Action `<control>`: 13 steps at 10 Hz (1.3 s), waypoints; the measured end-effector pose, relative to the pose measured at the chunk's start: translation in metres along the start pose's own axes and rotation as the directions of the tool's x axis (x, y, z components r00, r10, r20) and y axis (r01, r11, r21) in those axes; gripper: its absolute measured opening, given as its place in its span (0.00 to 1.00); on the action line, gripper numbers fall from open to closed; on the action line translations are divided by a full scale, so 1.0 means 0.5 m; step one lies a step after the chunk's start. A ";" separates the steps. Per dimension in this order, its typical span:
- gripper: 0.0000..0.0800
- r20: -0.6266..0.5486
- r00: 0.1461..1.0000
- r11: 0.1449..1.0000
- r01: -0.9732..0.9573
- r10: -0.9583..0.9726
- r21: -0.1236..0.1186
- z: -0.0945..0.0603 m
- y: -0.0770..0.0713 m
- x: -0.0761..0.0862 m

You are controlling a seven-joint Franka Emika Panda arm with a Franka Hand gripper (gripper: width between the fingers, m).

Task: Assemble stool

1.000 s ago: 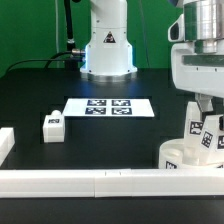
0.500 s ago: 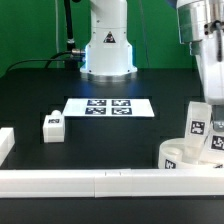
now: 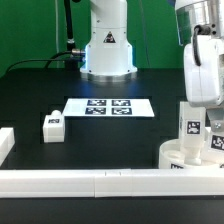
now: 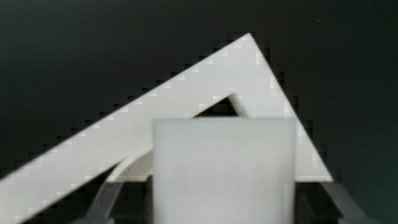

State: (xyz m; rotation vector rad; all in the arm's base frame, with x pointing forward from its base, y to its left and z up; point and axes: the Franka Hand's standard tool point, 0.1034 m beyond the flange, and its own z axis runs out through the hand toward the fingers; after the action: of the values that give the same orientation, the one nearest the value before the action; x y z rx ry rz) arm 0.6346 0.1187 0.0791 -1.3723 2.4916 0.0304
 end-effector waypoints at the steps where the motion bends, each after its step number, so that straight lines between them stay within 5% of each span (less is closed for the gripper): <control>1: 0.42 0.001 1.000 1.000 0.008 -0.008 0.000 0.000 0.000 0.000; 2: 0.50 0.002 1.000 1.000 0.025 -0.025 0.001 -0.002 0.000 -0.001; 3: 0.72 0.005 0.999 0.999 0.040 -0.040 0.003 -0.005 -0.001 -0.004; 4: 0.72 0.013 0.996 0.996 0.085 -0.085 0.011 -0.019 -0.003 -0.009; 7: 0.80 0.047 0.952 0.951 0.300 -0.303 0.073 -0.122 -0.023 -0.021; 9: 0.81 0.038 0.911 0.910 0.407 -0.411 0.077 -0.119 -0.023 -0.021; 11: 0.81 0.019 0.811 0.810 0.581 -0.584 0.081 -0.117 -0.024 -0.017; 13: 0.81 0.013 0.492 0.492 0.869 -0.870 0.051 -0.138 -0.040 0.031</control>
Offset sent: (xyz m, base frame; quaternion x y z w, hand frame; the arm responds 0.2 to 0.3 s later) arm -0.0151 0.0008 0.0216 0.0103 -0.0186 -0.0906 0.9957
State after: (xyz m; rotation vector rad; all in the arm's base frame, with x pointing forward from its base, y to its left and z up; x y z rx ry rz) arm 0.6264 0.0838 0.1432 -2.4175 1.4448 -0.2078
